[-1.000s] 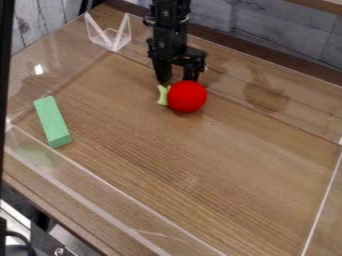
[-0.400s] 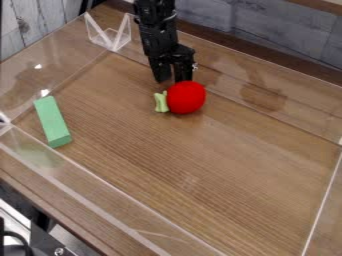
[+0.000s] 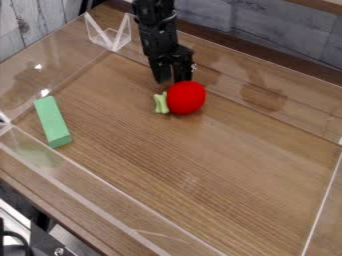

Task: Move the red fruit to the right

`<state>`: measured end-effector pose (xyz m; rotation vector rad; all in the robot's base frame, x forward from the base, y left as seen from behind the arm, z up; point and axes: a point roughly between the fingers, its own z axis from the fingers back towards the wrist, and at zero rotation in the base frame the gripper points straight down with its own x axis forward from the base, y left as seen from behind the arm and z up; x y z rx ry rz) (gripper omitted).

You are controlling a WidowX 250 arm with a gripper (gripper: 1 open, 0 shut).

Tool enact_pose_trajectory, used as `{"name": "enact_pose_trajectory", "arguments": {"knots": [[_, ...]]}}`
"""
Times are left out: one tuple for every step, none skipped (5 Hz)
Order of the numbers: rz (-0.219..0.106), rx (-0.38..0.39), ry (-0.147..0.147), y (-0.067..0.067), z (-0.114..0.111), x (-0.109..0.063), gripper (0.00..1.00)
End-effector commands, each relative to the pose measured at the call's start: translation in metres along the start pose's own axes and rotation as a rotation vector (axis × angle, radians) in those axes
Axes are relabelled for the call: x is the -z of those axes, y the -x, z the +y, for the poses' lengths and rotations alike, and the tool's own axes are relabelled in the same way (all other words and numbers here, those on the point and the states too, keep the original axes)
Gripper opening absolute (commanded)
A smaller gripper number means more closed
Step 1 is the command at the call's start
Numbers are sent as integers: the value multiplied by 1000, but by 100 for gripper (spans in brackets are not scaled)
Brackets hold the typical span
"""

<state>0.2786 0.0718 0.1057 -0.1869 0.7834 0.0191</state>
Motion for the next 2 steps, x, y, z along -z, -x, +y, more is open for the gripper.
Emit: {"name": "enact_pose_trajectory", "arguments": {"knots": [[-99, -22, -4, 22, -5, -26, 0], [-114, -83, 53, 32, 6, -27, 0]]}}
